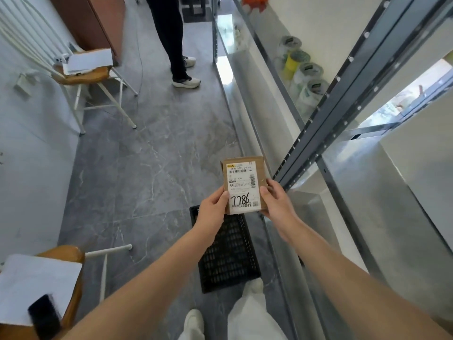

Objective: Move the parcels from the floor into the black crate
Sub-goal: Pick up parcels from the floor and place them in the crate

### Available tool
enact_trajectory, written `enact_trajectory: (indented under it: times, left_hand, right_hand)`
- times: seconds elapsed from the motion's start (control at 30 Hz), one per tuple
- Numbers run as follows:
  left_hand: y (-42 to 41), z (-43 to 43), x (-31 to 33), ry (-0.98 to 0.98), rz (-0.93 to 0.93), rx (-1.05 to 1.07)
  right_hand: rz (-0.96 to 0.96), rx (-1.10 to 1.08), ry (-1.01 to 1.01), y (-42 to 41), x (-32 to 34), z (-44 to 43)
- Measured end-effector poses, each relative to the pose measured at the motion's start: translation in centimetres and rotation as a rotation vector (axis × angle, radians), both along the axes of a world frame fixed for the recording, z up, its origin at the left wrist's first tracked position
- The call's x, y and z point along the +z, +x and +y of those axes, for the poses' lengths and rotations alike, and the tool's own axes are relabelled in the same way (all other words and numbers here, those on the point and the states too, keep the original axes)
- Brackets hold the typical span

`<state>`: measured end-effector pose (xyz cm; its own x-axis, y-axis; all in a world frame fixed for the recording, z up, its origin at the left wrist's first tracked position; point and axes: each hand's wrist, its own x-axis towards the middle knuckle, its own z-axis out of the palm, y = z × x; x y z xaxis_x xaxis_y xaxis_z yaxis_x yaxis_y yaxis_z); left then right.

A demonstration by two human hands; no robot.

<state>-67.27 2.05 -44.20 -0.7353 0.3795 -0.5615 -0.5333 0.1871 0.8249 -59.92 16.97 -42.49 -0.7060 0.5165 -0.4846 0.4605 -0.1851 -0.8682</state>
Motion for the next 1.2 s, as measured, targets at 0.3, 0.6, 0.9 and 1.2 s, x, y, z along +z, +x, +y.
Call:
enact_trajectory:
  times: [0.3,0.6,0.9,1.2]
  left_hand:
    - [-2.0,5.3,-9.1,-0.063,-0.182,0.089]
    - [-4.8,5.5,-24.0,-0.118,-0.296,-0.011]
    - [-8.9,3.5,-42.9,-0.167,-0.34,0.059]
    - [-9.2,5.7,-58.1,-0.202,-0.41,0.172]
  right_hand:
    - [-0.14,0.14,0.048,-2.7,-9.2,5.5]
    - [-0.373,0.174,0.057,-3.4,-24.0,4.3]
    - [-0.562,0.214,0.232,-7.5,-41.6,0.7]
    - [-0.616,0.28,0.438,-10.5,-54.0,0.9]
